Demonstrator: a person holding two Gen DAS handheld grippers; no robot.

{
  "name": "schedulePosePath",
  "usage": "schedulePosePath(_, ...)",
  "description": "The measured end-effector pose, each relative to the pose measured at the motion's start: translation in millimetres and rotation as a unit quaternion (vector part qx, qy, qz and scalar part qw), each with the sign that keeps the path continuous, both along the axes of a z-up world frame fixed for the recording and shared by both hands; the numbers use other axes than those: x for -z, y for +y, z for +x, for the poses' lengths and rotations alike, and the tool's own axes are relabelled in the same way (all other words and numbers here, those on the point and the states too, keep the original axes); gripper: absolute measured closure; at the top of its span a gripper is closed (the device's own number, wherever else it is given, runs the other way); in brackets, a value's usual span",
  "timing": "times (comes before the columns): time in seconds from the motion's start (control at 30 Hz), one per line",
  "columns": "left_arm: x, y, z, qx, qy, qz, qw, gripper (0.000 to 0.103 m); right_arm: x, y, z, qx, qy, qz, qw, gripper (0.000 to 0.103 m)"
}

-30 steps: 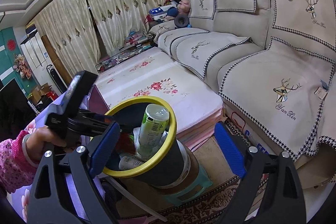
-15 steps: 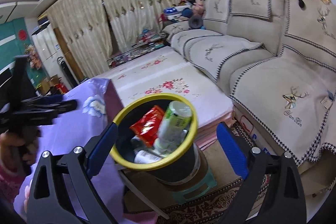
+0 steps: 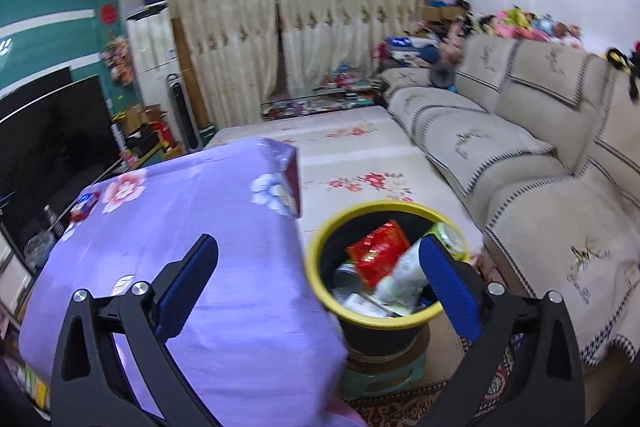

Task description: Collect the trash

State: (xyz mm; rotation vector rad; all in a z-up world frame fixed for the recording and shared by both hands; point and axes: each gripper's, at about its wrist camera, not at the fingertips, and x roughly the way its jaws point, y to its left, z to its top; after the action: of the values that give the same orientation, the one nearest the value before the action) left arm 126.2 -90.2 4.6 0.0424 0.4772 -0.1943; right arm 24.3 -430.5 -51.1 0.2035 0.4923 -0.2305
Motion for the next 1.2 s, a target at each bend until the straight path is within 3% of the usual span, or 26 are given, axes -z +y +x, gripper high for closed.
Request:
schedulePosePath(0.3,13.7,56.7,-36.5,-0.036,0.009,-0.034,0.9987,0.005,-21.8,46.9,-12.9,-0.041,-0.021,-0.020,0.999,0.007)
schedulePosePath(0.67,6.9,47.0,-65.7,-0.030,-0.010,-0.027,0.9991,0.005,-25.6,55.0,-28.0,-0.037,-0.023,-0.024,0.999,0.007)
schedulePosePath(1.2,2.5,42.8,-61.3,-0.022,-0.004,-0.026,0.9994,0.005,-27.0,45.3,-27.0,-0.032,-0.021,-0.015,0.999,0.007)
